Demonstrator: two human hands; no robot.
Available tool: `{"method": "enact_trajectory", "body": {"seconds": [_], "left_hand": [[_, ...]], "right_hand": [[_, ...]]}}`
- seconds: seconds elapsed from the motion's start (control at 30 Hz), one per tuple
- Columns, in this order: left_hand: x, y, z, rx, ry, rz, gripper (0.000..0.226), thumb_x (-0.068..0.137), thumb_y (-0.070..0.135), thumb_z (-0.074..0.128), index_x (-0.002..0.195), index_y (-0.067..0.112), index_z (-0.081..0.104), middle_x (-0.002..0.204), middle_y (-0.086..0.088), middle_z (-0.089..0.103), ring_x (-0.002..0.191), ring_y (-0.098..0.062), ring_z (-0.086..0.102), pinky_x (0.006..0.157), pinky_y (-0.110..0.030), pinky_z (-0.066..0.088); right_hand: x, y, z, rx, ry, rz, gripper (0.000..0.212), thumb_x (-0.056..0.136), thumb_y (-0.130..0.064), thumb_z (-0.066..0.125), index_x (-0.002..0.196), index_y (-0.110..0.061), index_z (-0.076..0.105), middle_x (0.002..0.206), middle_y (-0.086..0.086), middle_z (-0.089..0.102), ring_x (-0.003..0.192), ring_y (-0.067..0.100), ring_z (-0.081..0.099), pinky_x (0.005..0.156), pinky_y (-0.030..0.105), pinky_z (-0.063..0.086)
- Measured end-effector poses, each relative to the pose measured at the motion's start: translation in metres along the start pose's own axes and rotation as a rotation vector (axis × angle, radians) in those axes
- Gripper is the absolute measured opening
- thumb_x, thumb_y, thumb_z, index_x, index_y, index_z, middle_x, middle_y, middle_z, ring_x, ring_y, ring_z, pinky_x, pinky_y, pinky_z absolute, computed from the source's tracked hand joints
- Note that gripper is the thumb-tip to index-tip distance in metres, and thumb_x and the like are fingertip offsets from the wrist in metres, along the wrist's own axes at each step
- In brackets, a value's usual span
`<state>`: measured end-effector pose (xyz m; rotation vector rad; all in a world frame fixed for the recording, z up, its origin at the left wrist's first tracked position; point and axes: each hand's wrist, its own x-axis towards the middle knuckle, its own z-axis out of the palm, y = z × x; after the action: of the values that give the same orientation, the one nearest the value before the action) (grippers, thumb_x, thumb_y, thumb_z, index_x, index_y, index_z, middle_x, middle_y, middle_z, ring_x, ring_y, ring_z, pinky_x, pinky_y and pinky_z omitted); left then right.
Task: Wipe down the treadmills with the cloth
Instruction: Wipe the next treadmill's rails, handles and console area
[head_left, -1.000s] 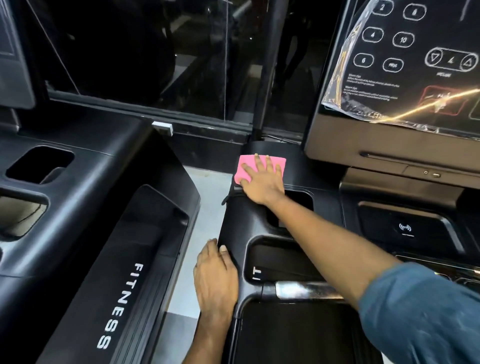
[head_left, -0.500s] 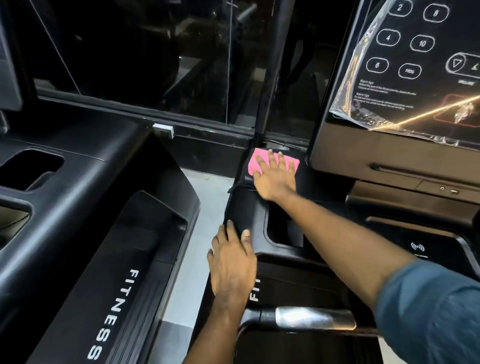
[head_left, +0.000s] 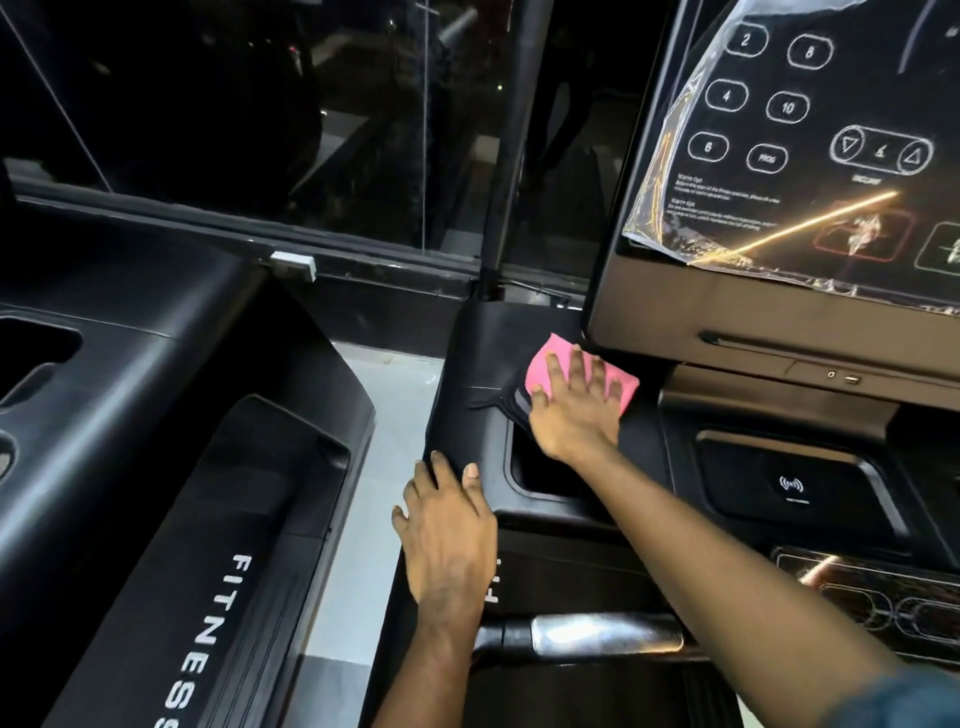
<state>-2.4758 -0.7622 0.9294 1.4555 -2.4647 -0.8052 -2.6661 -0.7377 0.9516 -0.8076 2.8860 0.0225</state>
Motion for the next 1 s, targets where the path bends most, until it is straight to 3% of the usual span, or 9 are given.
{"method": "enact_trajectory", "body": {"seconds": [0.23,0.3,0.53,0.67,0.7,0.8,0.9,0.97,1.0], "left_hand": [[-0.001,-0.008,0.002,-0.019,-0.002,-0.014,0.061,0.105,0.048,0.017,0.156,0.018,0.031,0.157,-0.008,0.04,0.142,-0.027,0.038,0.117,-0.053,0.03],[-0.003,-0.008,0.001,-0.019,0.003,-0.01,0.06,0.105,0.047,0.018,0.156,0.018,0.031,0.157,-0.008,0.039,0.143,-0.027,0.037,0.118,-0.054,0.029],[-0.008,-0.007,-0.001,-0.03,-0.013,-0.011,0.061,0.105,0.047,0.017,0.158,0.017,0.025,0.16,-0.009,0.035,0.146,-0.026,0.033,0.12,-0.052,0.026],[-0.002,-0.005,0.0,-0.034,-0.024,0.0,0.061,0.105,0.046,0.016,0.156,0.016,0.028,0.158,-0.009,0.036,0.144,-0.026,0.034,0.12,-0.055,0.025],[0.0,-0.004,0.001,-0.035,-0.026,-0.003,0.061,0.105,0.045,0.016,0.156,0.016,0.029,0.158,-0.009,0.037,0.144,-0.026,0.034,0.12,-0.056,0.024],[0.002,-0.006,0.002,-0.044,-0.029,-0.016,0.058,0.105,0.044,0.016,0.155,0.017,0.029,0.157,-0.007,0.038,0.144,-0.025,0.034,0.12,-0.059,0.022],[-0.001,-0.008,0.001,-0.065,-0.026,-0.028,0.055,0.105,0.04,0.019,0.155,0.02,0.029,0.157,-0.004,0.039,0.144,-0.024,0.035,0.119,-0.059,0.023],[-0.002,-0.007,-0.001,-0.067,-0.029,-0.031,0.054,0.105,0.039,0.02,0.155,0.02,0.028,0.157,-0.003,0.038,0.144,-0.023,0.034,0.119,-0.059,0.024],[-0.001,-0.007,-0.001,-0.064,-0.034,-0.032,0.054,0.105,0.039,0.02,0.155,0.021,0.028,0.157,-0.003,0.038,0.144,-0.023,0.035,0.119,-0.058,0.024]], "right_hand": [[0.071,-0.043,-0.027,-0.004,-0.08,-0.185,0.061,0.108,-0.047,0.019,0.164,-0.029,0.001,0.17,-0.001,-0.012,0.157,0.024,-0.012,0.123,0.046,-0.01],[0.06,-0.032,-0.025,0.026,-0.058,-0.182,0.061,0.107,-0.048,0.021,0.163,-0.031,0.005,0.171,-0.001,-0.009,0.157,0.023,-0.008,0.124,0.05,-0.002],[-0.007,0.036,-0.004,0.044,0.038,0.051,0.062,0.106,-0.047,0.023,0.163,-0.032,0.006,0.171,0.003,0.0,0.157,0.025,-0.002,0.125,0.048,-0.007],[0.039,0.008,-0.023,0.315,0.086,0.234,0.063,0.101,-0.051,0.028,0.161,-0.031,0.019,0.169,0.007,0.015,0.155,0.032,0.011,0.121,0.053,-0.001],[0.054,-0.006,-0.027,0.267,0.078,0.273,0.067,0.1,-0.055,0.031,0.162,-0.032,0.016,0.17,0.006,0.013,0.155,0.033,0.01,0.121,0.052,0.004],[0.072,-0.053,-0.019,0.289,0.019,0.082,0.065,0.104,-0.054,0.023,0.163,-0.033,0.004,0.171,0.001,-0.007,0.157,0.031,-0.007,0.123,0.052,-0.002],[0.022,-0.06,-0.018,0.089,-0.027,-0.261,0.059,0.106,-0.046,0.023,0.162,-0.037,0.01,0.171,-0.003,-0.007,0.157,0.027,-0.01,0.124,0.053,-0.008],[-0.002,-0.03,-0.003,0.032,0.029,-0.296,0.058,0.106,-0.046,0.024,0.162,-0.037,0.012,0.171,-0.002,-0.002,0.157,0.025,-0.005,0.126,0.051,-0.004],[-0.009,-0.012,0.001,0.013,0.049,-0.219,0.059,0.105,-0.046,0.023,0.162,-0.036,0.013,0.171,0.0,0.0,0.158,0.026,-0.002,0.126,0.051,-0.002]]}}
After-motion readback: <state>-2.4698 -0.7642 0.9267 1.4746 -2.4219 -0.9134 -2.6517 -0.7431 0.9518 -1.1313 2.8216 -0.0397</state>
